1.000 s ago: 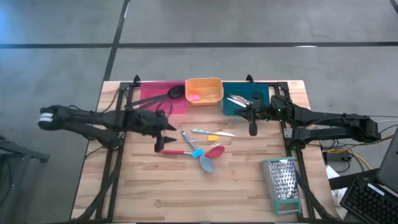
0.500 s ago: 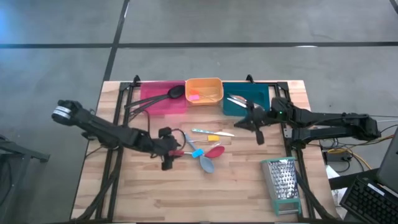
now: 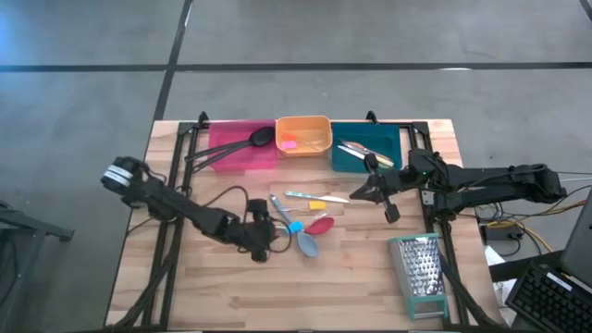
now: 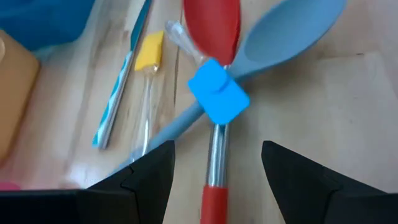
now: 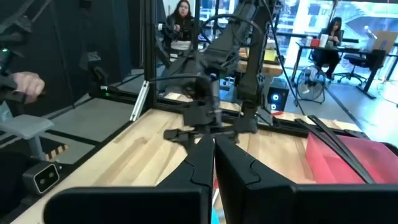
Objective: Pick & Place Kitchen Items
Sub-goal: Put the blue spatula into the yellow bin
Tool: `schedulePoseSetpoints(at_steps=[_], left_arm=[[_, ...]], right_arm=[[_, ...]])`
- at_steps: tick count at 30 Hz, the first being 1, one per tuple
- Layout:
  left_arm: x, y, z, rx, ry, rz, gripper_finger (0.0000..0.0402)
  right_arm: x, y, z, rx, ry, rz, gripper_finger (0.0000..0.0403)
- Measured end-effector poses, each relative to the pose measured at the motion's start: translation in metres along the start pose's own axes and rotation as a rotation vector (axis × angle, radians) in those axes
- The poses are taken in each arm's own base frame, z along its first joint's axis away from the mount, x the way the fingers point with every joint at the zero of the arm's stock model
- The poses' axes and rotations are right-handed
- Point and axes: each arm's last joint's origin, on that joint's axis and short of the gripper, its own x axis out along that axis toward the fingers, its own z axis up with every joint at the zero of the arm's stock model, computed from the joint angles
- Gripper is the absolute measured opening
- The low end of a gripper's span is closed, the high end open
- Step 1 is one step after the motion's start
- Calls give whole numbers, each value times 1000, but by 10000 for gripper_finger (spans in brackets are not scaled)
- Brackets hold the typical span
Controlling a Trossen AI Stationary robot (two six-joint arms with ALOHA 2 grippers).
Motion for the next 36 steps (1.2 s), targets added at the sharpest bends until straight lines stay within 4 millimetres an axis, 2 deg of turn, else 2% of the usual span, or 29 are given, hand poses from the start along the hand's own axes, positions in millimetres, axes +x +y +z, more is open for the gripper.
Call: schedulePoseSetpoints(at_steps=[6,14,23,36], left_arm=[[17,-20,18,117,3,-3,245],[32,-29,33,205,61,90,245],[42,-32,31,245,91,107,245],[47,-21,31,250,109,162,244]], right_arm=[[0,0,-1,3,2,-1,8],[0,0,-3,6,8,-1,8],[0,0,-3,7,10,-2,8],[0,0,-3,2,10,-2,8]])
